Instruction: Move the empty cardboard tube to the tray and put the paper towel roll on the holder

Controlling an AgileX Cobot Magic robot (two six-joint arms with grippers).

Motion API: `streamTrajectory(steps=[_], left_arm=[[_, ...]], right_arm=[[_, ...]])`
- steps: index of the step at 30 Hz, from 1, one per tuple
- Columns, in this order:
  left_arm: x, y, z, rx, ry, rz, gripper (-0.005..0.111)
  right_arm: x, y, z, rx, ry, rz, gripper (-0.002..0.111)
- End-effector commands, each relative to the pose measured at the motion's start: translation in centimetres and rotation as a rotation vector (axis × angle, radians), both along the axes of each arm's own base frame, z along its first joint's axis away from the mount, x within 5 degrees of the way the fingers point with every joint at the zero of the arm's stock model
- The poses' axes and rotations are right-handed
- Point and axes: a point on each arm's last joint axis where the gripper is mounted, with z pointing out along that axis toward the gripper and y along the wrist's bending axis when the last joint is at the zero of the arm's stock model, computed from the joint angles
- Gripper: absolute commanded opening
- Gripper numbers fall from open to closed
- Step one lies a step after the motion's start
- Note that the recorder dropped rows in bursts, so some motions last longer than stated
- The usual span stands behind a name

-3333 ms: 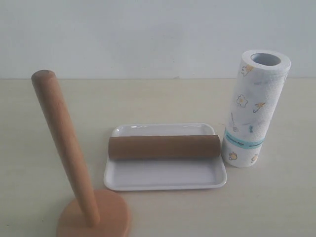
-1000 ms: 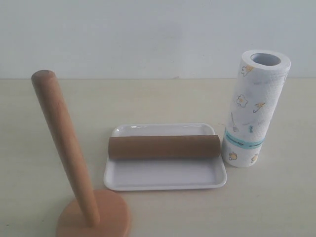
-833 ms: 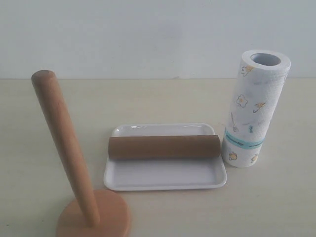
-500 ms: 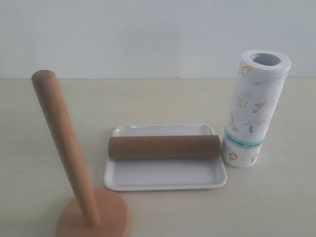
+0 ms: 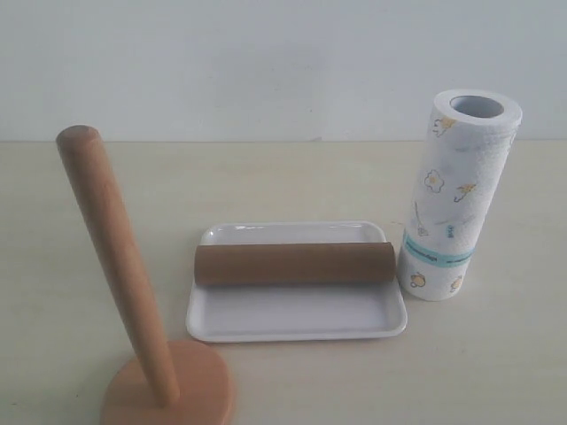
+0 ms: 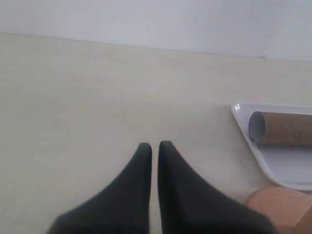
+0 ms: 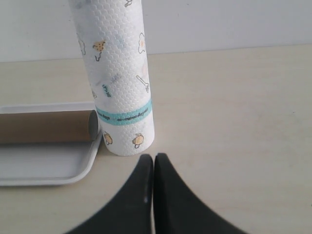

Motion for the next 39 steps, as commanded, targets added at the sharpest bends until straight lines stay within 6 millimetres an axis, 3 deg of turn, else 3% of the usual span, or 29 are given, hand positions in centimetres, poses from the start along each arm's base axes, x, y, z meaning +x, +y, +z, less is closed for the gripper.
streamTrajectory(steps=[1,33,39], left_arm=[[-0.01,0.07,-0.15,-0.009,0.006,0.011,0.004],[-0.01,0.07,-0.15,-0.009,0.006,0.011,0.004],[-0.01,0.07,-0.15,-0.009,0.006,0.011,0.004]], right_arm=[[-0.02,-0.04,0.05,-0.01,-0.008,-0.004,0.0],[-0.02,-0.04,0.05,-0.01,-0.008,-0.004,0.0],[0.12,-0.14,0.64,-0.006,-0.074,-0.016,0.0]])
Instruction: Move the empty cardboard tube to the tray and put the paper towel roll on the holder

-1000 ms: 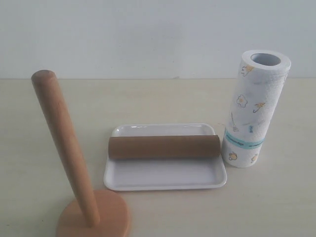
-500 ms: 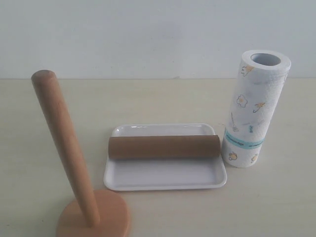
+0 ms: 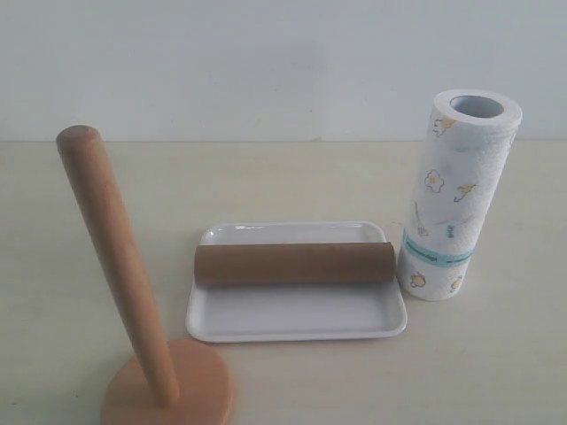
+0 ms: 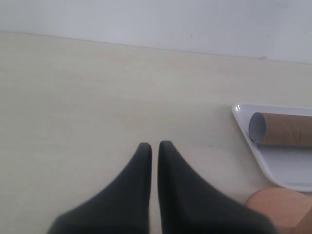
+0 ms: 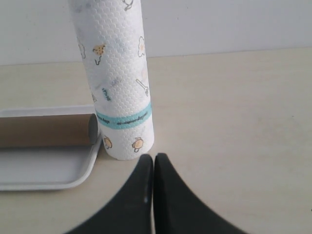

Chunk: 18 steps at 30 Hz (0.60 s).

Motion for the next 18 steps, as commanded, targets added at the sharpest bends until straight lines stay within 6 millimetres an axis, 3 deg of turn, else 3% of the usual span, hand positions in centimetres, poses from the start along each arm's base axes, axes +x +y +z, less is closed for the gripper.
streamTrajectory(steps=[1,8,15,18], left_arm=[[0.0,0.0,-0.1,-0.001,0.005,0.006,0.004],[0.0,0.0,-0.1,-0.001,0.005,0.006,0.004],[0.0,0.0,-0.1,-0.001,0.005,0.006,0.004],[0.0,0.0,-0.1,-0.001,0.005,0.006,0.004]], right_arm=[[0.1,-0.1,0.6,-0.006,-0.072,-0.016,0.0],[0.3,-0.4,2.2,0.015,-0.244,-0.052,0.0],[-1.5,-1.7,7.6,0.249,-0.859,-0.149,0.0],[-2.6,-2.0,9.2,0.286,-1.012,-0.153,0.0]])
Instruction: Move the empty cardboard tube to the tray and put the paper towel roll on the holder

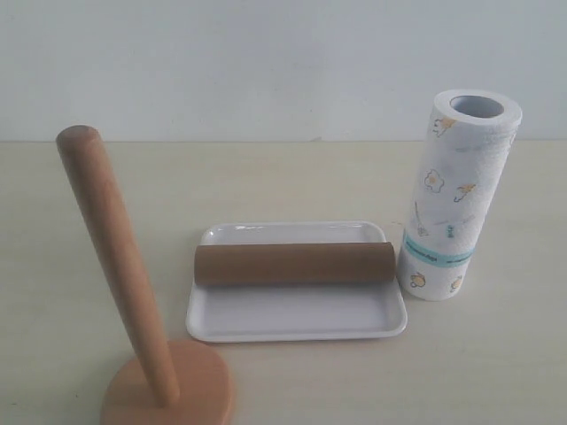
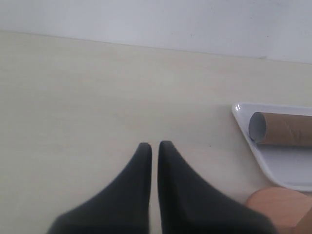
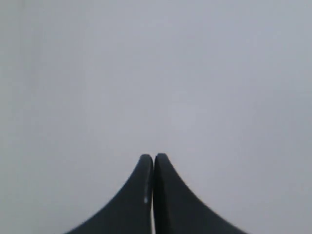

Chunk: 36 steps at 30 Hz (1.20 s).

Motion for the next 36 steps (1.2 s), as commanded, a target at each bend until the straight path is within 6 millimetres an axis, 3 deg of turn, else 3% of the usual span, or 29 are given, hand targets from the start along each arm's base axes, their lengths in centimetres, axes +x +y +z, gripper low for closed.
streamTrajectory(steps=[1,4,7,10,13,17,21,28,31,36], left_arm=[[0.0,0.0,-0.1,-0.001,0.002,0.006,0.004],[0.0,0.0,-0.1,-0.001,0.002,0.006,0.004],[0.0,0.0,-0.1,-0.001,0.002,0.006,0.004],[0.0,0.0,-0.1,-0.001,0.002,0.006,0.004],[0.0,0.0,-0.1,-0.001,0.002,0.006,0.004],[0.0,0.0,-0.1,-0.001,0.002,0.006,0.004],[0.0,0.0,-0.1,-0.001,0.002,0.006,0.004],[0.0,0.0,-0.1,-0.001,0.002,0.006,0.004],[0.0,0.0,-0.1,-0.001,0.002,0.006,0.004],[0.0,0.0,-0.1,-0.001,0.002,0.006,0.004]], right_arm=[[-1.9,-0.5,3.3,0.06,-0.268,-0.019,0.0],[-2.7,-0.6,6.2,0.061,-0.339,-0.024,0.0],[-1.9,-0.3,9.6,0.035,-0.324,-0.023,0.0],[0.6,0.3,11.9,-0.036,-0.187,-0.006,0.0],[4.0,0.9,12.2,-0.064,0.06,0.029,0.0],[7.9,1.5,9.7,-0.07,0.404,0.071,0.0],[10.4,1.8,6.3,-0.001,0.639,0.104,0.0],[11.5,2.0,0.0,-0.013,0.801,0.099,0.0],[11.4,3.1,-2.3,-0.114,0.827,0.15,0.0],[11.7,5.2,-4.2,-0.234,0.847,0.269,0.0]])
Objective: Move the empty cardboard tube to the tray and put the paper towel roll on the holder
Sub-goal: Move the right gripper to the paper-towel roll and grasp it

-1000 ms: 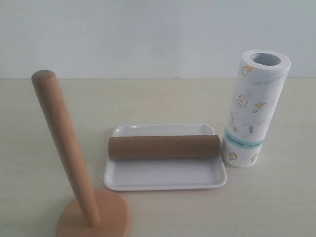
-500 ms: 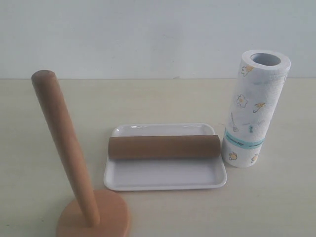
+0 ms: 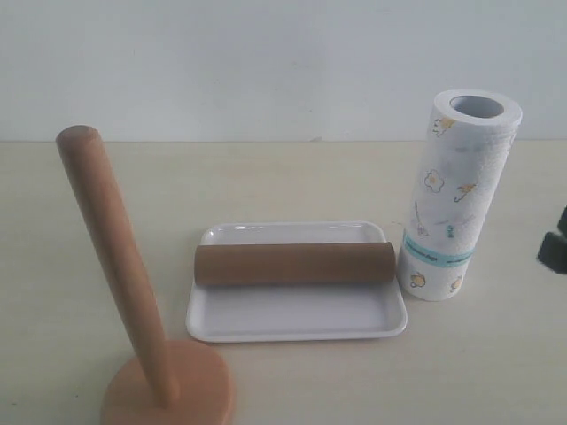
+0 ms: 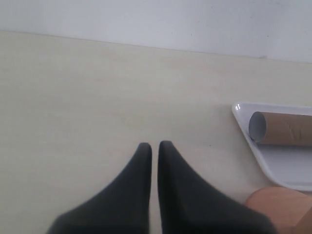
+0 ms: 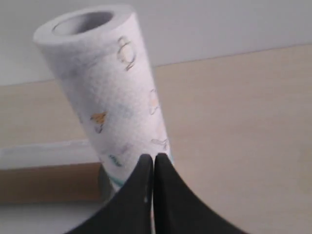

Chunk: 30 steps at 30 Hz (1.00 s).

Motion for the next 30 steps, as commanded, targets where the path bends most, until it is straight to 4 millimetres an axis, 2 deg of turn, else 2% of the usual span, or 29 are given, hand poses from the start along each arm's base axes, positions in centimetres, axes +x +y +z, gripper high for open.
streamTrajectory(steps=[1,5,10,12,14,17,18,19,20,21,30], left_arm=[[0.0,0.0,-0.1,-0.001,0.003,0.006,0.004],[0.0,0.0,-0.1,-0.001,0.003,0.006,0.004],[0.0,0.0,-0.1,-0.001,0.003,0.006,0.004],[0.0,0.0,-0.1,-0.001,0.003,0.006,0.004],[0.0,0.0,-0.1,-0.001,0.003,0.006,0.004],[0.0,0.0,-0.1,-0.001,0.003,0.006,0.004],[0.0,0.0,-0.1,-0.001,0.003,0.006,0.004],[0.0,0.0,-0.1,-0.001,0.003,0.006,0.004],[0.0,0.0,-0.1,-0.001,0.003,0.006,0.004],[0.0,0.0,-0.1,-0.001,0.003,0.006,0.004],[0.0,0.0,-0.1,-0.001,0.003,0.006,0.004]], right_arm=[[0.4,1.6,-1.0,-0.039,-0.012,0.106,0.0],[0.8,1.9,-1.7,-0.048,0.021,0.118,0.0],[1.6,2.2,-1.7,-0.076,-0.053,0.133,0.0],[1.8,2.3,-1.8,-0.077,-0.062,0.136,0.004],[2.0,2.4,-2.1,-0.09,-0.065,0.14,0.014],[2.4,2.5,-2.3,-0.095,-0.08,0.143,0.043],[2.5,2.5,-2.3,-0.093,-0.087,0.143,0.057],[2.7,2.5,-2.4,-0.084,-0.099,0.135,0.087],[2.8,2.6,-2.5,-0.083,-0.098,0.133,0.101],[3.0,2.6,-2.5,-0.081,-0.112,0.134,0.103],[5.3,3.3,-3.8,-0.079,-0.247,0.131,0.103]])
